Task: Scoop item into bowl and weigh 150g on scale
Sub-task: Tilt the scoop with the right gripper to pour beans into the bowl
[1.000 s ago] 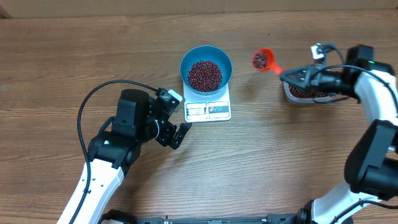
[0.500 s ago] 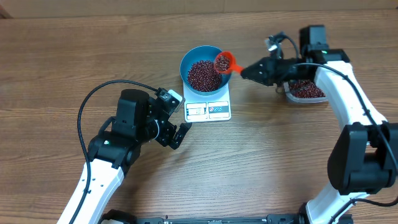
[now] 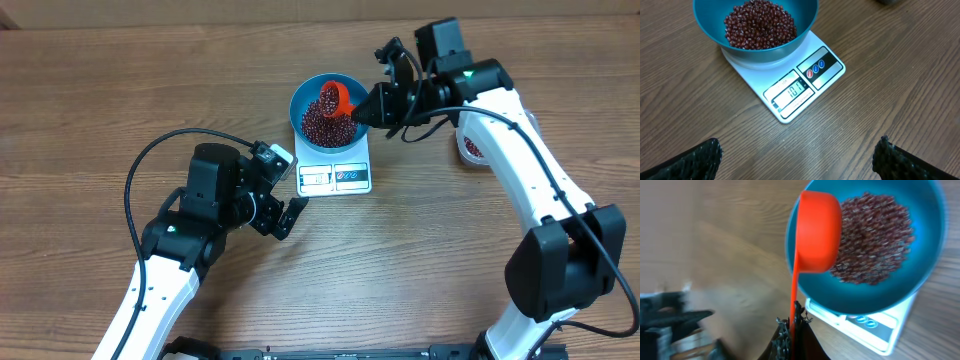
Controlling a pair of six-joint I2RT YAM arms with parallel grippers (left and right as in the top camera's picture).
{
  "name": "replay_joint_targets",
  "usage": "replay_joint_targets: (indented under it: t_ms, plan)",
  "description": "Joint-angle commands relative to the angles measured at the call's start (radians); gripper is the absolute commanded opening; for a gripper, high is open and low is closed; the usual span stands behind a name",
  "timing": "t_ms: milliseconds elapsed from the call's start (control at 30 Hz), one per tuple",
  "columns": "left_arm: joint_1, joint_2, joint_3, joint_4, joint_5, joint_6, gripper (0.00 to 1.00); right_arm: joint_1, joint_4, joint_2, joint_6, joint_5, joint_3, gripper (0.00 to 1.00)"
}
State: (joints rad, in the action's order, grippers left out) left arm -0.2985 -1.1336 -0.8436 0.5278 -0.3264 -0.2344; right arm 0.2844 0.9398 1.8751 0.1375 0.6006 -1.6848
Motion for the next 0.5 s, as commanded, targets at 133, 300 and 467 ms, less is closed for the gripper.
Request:
replay_joint_targets:
  t_ms: [133,300,467]
  plan:
    - [0.005,-0.005,0.004,-0.001,-0.007,0.014,0.99,0.103,0.054,0.001,-0.015,-0.374,-0.109,0.04]
    - [0.005,-0.005,0.004,-0.001,-0.007,0.014,1.00,0.163,0.066,0.001,-0.015,-0.533,-0.131,0.04]
    - [0.005,-0.005,0.004,-0.002,-0.007,0.014,0.99,0.211,0.085,-0.001,-0.019,-0.688,-0.155,0.04]
